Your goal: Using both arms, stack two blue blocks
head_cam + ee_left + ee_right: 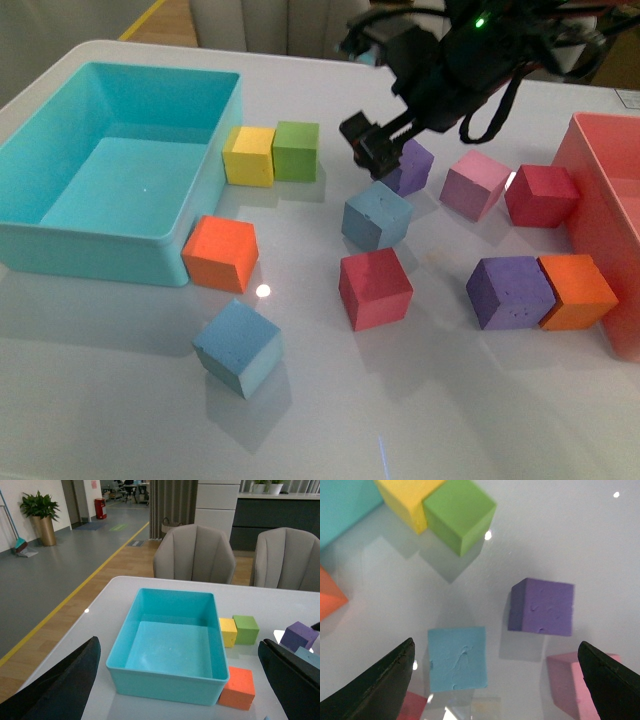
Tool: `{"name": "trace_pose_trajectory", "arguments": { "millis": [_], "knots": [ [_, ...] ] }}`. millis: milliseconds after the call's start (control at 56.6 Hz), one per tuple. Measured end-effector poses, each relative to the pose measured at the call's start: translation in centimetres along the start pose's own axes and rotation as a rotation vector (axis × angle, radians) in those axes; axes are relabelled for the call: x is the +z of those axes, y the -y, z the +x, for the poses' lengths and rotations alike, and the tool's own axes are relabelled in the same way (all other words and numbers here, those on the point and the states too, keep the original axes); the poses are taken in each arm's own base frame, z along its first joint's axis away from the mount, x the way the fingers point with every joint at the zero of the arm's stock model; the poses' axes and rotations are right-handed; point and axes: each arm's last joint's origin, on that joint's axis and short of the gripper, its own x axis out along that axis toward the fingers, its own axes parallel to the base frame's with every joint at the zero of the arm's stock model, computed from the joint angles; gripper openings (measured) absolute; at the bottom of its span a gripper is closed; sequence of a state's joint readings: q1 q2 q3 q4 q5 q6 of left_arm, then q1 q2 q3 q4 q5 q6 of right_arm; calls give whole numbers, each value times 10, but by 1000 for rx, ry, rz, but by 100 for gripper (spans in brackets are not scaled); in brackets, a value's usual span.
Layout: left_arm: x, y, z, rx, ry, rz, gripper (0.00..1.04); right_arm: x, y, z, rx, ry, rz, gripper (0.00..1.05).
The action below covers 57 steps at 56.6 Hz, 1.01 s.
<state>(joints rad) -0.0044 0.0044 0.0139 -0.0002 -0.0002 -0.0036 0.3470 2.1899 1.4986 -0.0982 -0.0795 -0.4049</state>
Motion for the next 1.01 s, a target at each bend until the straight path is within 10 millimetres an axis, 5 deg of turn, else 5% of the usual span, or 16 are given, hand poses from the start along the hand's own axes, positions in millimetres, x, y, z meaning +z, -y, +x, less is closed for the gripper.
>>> {"name": "trace_pose_trajectory", "arguments": {
  "millis": [230, 318, 513, 725, 1008],
  "knots": [
    [0, 0, 0, 0, 0, 0, 96, -10, -8, -71, -240, 291, 123, 94],
    [0, 0, 0, 0, 0, 0, 96, -31, -9, -104, -500, 522, 317, 79],
    [0, 0, 0, 0, 0, 0, 96, -104, -17, -167, -572, 708, 461, 43],
    [0, 0, 0, 0, 0, 0, 96, -148, -29, -195, -554, 684, 469, 2],
    [0, 0, 0, 0, 0, 0, 96, -183, -42, -216, -558, 678, 476, 2]
  ]
}}
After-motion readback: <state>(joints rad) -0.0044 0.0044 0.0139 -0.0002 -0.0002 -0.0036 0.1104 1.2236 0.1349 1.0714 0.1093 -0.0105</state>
